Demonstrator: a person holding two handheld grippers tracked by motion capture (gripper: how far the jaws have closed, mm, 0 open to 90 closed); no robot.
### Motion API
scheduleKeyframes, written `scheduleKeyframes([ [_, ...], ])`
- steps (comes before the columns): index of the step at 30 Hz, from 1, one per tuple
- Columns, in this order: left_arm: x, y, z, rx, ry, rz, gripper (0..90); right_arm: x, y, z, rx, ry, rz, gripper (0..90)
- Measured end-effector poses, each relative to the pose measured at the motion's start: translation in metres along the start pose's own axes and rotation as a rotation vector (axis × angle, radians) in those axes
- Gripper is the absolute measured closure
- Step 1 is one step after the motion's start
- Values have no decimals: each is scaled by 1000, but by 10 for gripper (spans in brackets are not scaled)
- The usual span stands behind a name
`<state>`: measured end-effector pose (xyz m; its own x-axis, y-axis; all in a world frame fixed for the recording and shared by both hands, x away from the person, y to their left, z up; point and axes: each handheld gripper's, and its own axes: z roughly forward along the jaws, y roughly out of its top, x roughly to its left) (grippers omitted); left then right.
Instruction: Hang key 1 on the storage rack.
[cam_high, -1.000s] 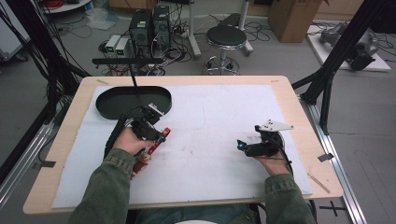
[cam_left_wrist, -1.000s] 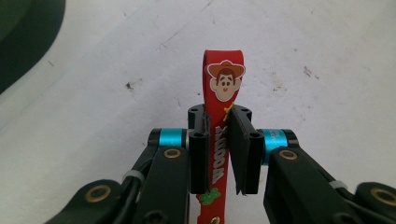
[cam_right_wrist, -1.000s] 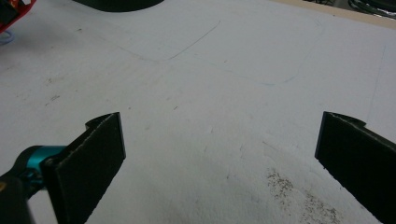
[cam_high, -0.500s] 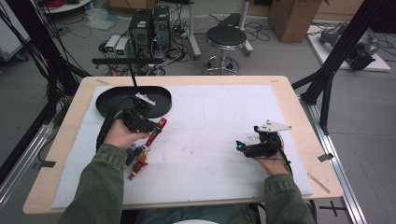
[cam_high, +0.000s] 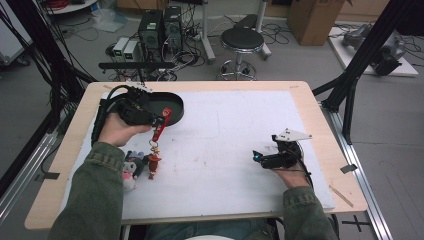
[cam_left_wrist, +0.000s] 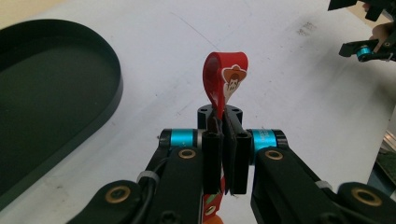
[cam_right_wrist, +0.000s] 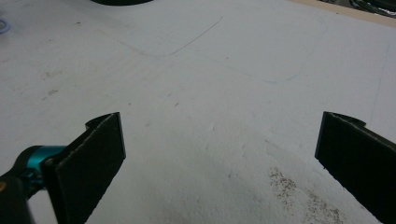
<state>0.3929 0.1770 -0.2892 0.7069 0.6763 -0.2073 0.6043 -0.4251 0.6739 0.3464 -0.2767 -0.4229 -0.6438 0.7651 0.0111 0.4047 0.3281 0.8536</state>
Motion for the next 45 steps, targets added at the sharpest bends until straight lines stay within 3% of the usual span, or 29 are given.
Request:
scheduleKeyframes([
  [11,-3,27,-28,-50,-27,26,868,0,0,-1,-2,0,7,6],
  [14,-2,34,-33,-43,-46,35,868,0,0,-1,-1,2,10,6],
  [19,2,46,-42,-29,-22,49,868,0,0,0,-2,3,5,6],
  [24,9,55,-54,-48,-3,55,868,0,0,-1,-3,0,8,6],
  [26,9,58,-57,-64,-23,65,868,0,0,-2,-12,-2,7,6],
  [29,11,63,-60,-64,-13,70,868,-1,1,-3,-16,-1,10,6],
  [32,16,70,-61,-46,14,71,868,-1,1,-3,-17,-1,13,6],
  [39,29,78,-62,-53,-1,64,868,0,0,-3,-10,0,3,6],
  [45,49,86,-60,-52,8,46,868,0,0,-3,-11,-4,7,6],
])
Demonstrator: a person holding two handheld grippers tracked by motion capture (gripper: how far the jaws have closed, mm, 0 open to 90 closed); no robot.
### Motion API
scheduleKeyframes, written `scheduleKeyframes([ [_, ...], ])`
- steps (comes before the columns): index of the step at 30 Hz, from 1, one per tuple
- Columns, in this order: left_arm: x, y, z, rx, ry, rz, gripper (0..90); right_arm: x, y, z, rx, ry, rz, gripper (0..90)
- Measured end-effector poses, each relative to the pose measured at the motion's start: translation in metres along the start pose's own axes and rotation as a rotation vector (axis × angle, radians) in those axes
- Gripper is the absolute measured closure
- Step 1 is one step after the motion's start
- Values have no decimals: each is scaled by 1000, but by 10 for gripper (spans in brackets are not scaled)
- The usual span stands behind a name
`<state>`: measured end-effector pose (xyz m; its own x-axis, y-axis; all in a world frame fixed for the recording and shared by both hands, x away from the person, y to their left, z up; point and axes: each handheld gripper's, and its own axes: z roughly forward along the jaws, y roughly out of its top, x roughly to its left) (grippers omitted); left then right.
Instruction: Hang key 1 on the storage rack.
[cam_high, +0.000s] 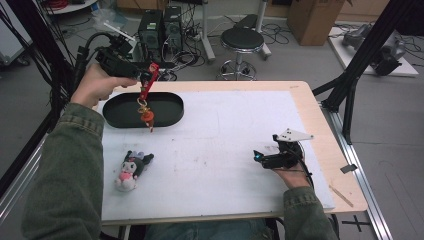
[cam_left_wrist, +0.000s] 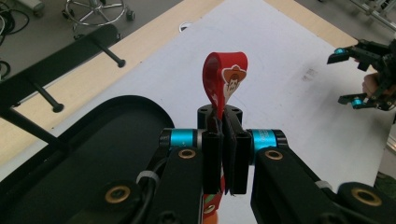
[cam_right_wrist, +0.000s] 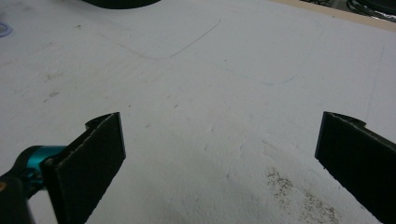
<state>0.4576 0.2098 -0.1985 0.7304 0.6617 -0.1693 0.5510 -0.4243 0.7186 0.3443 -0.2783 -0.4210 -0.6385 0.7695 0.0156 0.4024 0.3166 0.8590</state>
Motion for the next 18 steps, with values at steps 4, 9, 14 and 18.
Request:
scheduleKeyframes([
  [4,14,3,4,23,0,-1,868,-2,0,1,7,-5,2,6],
  [9,32,12,5,24,15,-31,868,-3,-1,-2,-2,-11,10,6],
  [14,42,24,13,41,4,-16,868,-4,-3,-2,1,-4,13,6],
  [18,43,34,23,73,23,7,868,-3,-3,-2,6,-4,4,6],
])
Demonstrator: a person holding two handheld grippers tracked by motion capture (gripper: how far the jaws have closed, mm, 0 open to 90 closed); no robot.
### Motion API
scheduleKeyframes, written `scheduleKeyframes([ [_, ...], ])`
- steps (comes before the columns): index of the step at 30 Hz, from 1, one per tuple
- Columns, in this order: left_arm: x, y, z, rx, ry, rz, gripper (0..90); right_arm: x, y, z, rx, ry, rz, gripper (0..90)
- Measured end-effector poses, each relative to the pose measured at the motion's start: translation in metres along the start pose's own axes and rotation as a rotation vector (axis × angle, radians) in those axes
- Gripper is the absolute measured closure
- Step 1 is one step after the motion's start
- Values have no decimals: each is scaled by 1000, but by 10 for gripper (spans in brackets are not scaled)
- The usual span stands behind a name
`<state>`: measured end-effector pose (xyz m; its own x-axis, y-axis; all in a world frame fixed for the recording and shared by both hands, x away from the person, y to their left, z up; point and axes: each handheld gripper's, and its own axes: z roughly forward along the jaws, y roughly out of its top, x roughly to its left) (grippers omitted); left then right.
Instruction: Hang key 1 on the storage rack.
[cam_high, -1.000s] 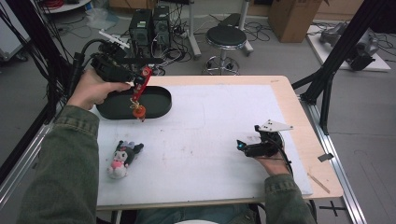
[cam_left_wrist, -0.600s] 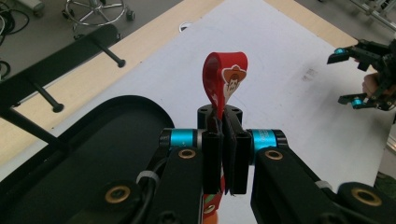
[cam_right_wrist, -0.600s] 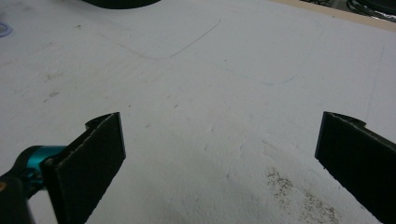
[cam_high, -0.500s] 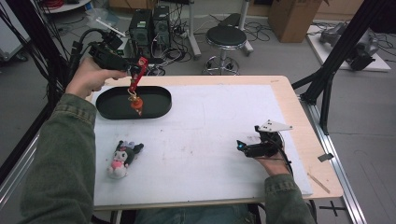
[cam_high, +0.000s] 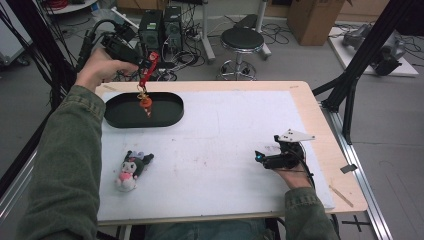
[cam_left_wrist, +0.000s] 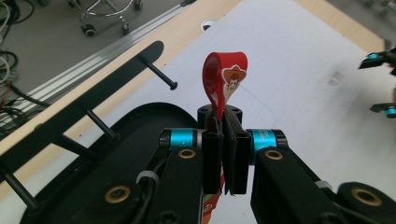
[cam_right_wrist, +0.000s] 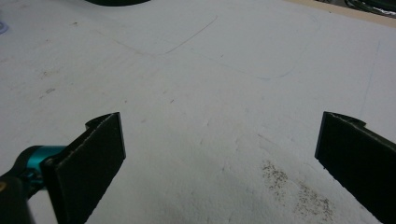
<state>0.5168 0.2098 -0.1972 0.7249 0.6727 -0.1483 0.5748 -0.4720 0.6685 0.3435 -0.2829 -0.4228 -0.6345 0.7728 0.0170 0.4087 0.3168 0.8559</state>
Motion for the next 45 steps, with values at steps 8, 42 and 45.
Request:
scheduleKeyframes([
  [8,11,18,5,-26,17,-3,868,-1,-3,-4,4,-10,6,6],
  [42,62,27,22,-144,56,-126,535,-1,-11,-8,56,-43,-13,6],
  [45,58,20,25,-90,65,-60,281,-1,-11,-7,62,-40,-11,7],
])
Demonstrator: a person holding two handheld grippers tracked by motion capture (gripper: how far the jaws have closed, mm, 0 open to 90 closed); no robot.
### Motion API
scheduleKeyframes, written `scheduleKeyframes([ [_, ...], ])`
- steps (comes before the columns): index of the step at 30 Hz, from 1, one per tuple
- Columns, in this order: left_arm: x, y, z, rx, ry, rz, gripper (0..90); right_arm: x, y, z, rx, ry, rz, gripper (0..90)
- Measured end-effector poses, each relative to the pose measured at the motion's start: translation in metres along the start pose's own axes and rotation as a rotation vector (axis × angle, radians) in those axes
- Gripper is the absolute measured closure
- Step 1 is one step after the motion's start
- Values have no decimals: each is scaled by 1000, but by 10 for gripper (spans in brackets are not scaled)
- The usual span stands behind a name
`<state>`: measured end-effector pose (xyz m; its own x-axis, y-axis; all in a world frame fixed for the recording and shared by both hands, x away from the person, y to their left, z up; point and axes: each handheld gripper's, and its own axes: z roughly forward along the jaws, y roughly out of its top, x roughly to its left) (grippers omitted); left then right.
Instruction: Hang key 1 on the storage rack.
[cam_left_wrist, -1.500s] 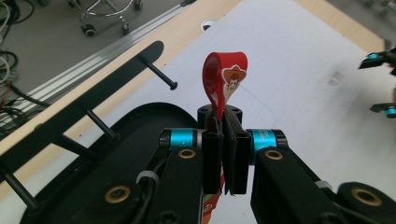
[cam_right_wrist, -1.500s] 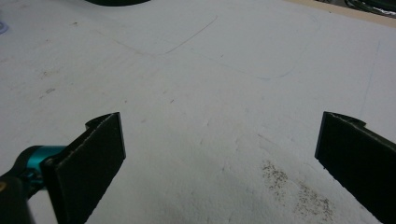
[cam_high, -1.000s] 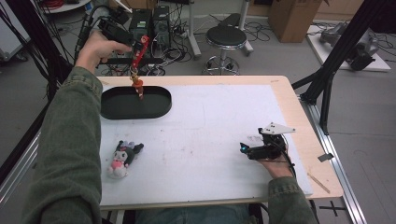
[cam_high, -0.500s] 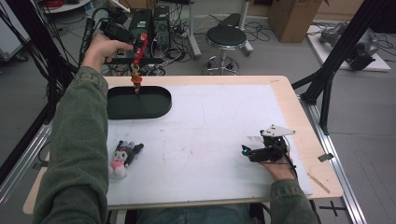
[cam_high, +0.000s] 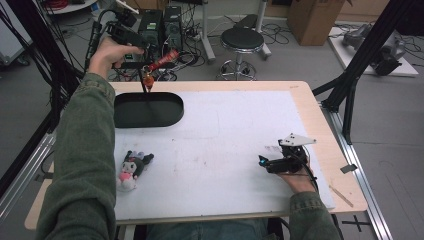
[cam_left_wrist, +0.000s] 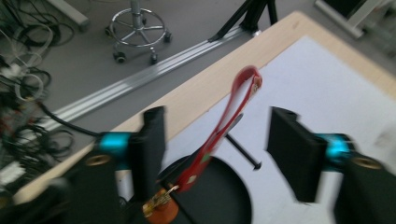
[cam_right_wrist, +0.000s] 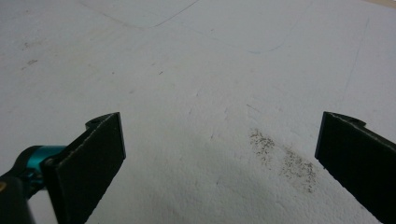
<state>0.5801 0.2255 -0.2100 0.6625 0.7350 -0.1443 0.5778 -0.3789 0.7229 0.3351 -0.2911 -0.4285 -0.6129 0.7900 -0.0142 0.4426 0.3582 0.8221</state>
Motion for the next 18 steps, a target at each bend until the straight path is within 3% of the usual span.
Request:
scheduleKeyframes([
  [2,-2,-4,1,23,-14,19,177,0,0,-1,-4,-1,-2,7],
  [4,-6,-11,2,22,4,30,111,1,1,-2,-11,-1,-5,7],
  [5,-6,-14,0,4,15,35,111,2,1,-2,-9,1,-2,7],
  [8,-4,-25,-6,-63,-3,-13,64,2,2,-1,-5,3,-8,6],
  [13,-8,-30,-11,-35,46,-6,17,2,3,0,-1,7,-4,6],
  [18,-16,-33,-17,-53,49,15,17,2,4,2,-6,12,-8,6],
])
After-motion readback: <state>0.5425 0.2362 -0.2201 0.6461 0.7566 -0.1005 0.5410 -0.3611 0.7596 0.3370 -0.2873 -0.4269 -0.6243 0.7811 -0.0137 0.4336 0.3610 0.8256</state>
